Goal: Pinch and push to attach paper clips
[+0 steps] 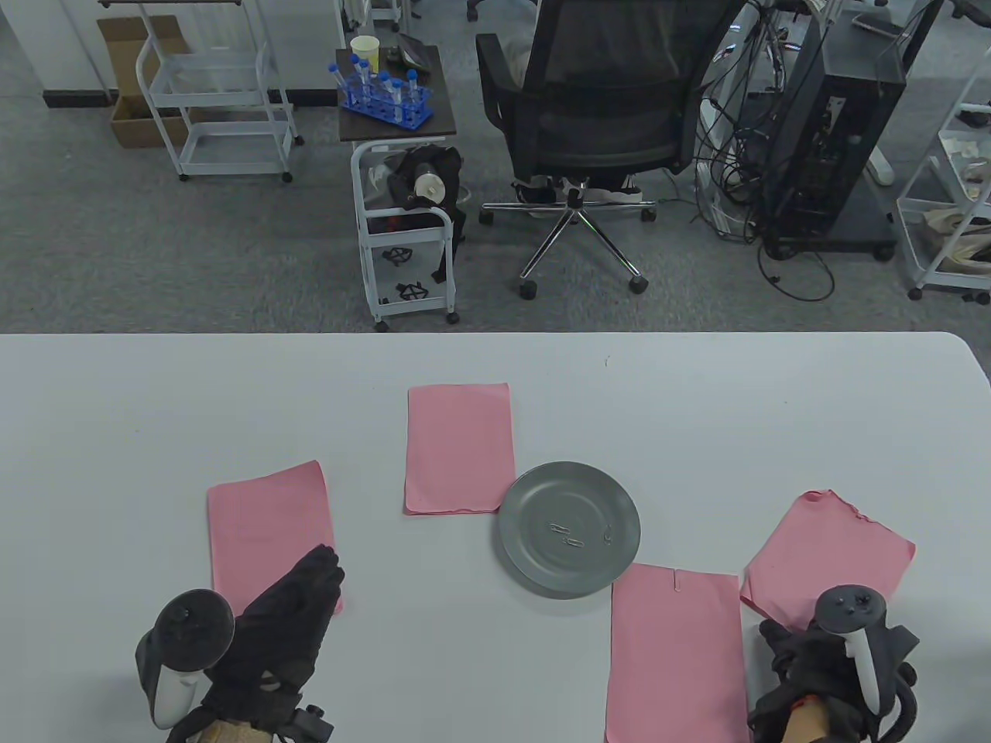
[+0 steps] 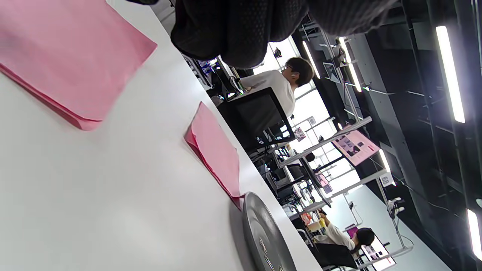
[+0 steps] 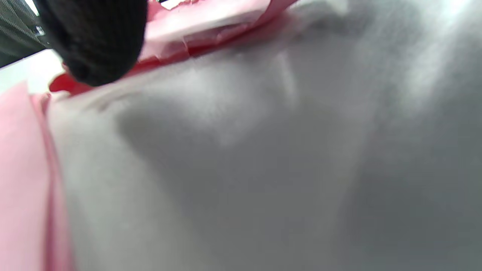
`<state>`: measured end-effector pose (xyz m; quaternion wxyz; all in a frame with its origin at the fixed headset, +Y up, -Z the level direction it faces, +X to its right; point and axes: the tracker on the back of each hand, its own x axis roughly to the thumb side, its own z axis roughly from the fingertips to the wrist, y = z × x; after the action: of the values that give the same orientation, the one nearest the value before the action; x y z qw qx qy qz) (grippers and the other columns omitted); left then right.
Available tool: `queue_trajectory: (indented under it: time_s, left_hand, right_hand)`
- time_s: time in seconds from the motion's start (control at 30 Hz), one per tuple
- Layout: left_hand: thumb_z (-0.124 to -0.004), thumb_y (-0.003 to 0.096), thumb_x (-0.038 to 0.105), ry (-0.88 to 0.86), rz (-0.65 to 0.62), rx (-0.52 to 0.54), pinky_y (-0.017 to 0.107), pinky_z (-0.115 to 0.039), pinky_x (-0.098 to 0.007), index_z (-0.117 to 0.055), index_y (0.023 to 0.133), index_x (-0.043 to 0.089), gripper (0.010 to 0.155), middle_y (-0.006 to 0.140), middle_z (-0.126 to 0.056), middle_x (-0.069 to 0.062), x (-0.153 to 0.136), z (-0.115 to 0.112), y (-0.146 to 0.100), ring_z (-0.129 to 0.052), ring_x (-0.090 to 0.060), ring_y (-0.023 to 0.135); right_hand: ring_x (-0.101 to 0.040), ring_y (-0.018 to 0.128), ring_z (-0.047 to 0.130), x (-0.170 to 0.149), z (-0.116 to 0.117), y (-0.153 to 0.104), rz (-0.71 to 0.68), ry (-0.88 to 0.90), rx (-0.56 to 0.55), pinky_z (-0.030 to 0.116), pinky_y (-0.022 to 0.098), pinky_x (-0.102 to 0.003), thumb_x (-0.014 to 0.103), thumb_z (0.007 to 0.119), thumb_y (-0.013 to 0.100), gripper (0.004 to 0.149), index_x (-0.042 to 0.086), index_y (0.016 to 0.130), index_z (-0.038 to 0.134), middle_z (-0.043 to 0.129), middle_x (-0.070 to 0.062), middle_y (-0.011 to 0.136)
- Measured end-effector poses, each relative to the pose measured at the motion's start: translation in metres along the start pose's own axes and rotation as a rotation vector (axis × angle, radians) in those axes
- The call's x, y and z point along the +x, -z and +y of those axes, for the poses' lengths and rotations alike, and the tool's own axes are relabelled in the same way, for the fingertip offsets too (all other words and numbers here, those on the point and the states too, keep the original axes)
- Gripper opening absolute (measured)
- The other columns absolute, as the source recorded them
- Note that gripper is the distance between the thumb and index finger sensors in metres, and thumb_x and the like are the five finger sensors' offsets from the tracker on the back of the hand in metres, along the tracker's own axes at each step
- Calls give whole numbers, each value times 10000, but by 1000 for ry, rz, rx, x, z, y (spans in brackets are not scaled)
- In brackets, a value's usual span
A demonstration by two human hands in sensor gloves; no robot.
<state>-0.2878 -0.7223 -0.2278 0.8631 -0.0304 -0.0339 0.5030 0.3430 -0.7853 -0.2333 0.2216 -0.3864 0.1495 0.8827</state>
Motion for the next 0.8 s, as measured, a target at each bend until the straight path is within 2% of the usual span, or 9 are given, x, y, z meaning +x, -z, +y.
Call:
queue_trajectory:
  time_s: [0.1, 0.2, 0.33, 0.4, 0.53, 0.57, 0.67, 0.7, 0.8]
  left_hand:
    - [-722, 476, 511, -15, 21, -7, 762, -540, -602, -658, 1023, 250, 609, 965, -850, -11, -5, 0, 2, -845, -290, 939]
    - [-721, 476, 512, -9, 16, -17, 760, -545, -601, -663, 1021, 251, 607, 961, -855, -9, -5, -2, 3, -853, -285, 935]
    - [-719, 475, 515, -12, -8, -44, 759, -550, -601, -667, 1020, 252, 607, 958, -860, -10, -3, -6, 3, -858, -285, 931]
    - [-717, 475, 517, -12, -13, -55, 757, -552, -601, -668, 1019, 253, 607, 956, -864, -9, -3, -8, 3, -861, -287, 930]
    - [-716, 475, 518, -14, -23, -64, 757, -555, -600, -672, 1018, 252, 606, 953, -867, -10, -2, -9, 3, -864, -283, 928]
    - [-716, 475, 518, -22, -29, -65, 756, -556, -600, -672, 1018, 253, 605, 954, -867, -9, -2, -9, 3, -864, -287, 927]
    - [-715, 476, 519, -52, -49, -80, 755, -557, -600, -672, 1019, 251, 606, 953, -867, -10, 0, -10, 3, -865, -283, 927]
    - [-715, 477, 520, -62, -58, -89, 755, -557, -601, -672, 1019, 250, 607, 954, -867, -9, 1, -11, 3, -866, -283, 928]
    - [-715, 478, 521, -107, -97, -146, 755, -558, -600, -668, 1021, 252, 608, 955, -866, -8, 9, -21, 2, -866, -281, 929]
  right_hand:
    - [-407, 1049, 58, -2, 3, 5, 19, -4, 41, 26, 694, -698, 552, 787, 326, 1003, 262, 962, 68, 112, -7, 1117]
    - [-373, 1048, 197, 1, 0, 4, 25, -33, -51, 99, 732, -676, 548, 806, 308, 976, 271, 984, 158, 256, 9, 1086]
    - [-365, 967, 498, 12, -2, -2, -27, -167, -196, 409, 764, -589, 548, 799, 308, 792, 274, 970, 463, 500, -22, 1015]
    - [-340, 928, 600, 18, -3, -6, -51, -229, -242, 498, 748, -562, 539, 784, 341, 708, 280, 948, 528, 586, -19, 979]
    - [-264, 810, 832, 19, -10, -14, -60, -210, -379, 695, 664, -491, 393, 812, 412, 508, 263, 880, 664, 792, 17, 870]
    - [-255, 760, 892, 15, -15, -16, -60, -144, -440, 735, 630, -479, 362, 817, 407, 474, 259, 855, 703, 839, 21, 831]
    - [-244, 710, 927, 5, -37, -28, -151, 139, -485, 748, 610, -469, 357, 801, 415, 448, 253, 842, 716, 861, 18, 806]
    - [-246, 707, 926, 3, -42, -32, -226, 264, -480, 745, 611, -468, 363, 792, 419, 448, 251, 845, 709, 857, 15, 806]
    - [-256, 700, 923, 11, -53, -54, -621, 761, -336, 736, 606, -476, 357, 785, 426, 450, 234, 851, 701, 853, 2, 805]
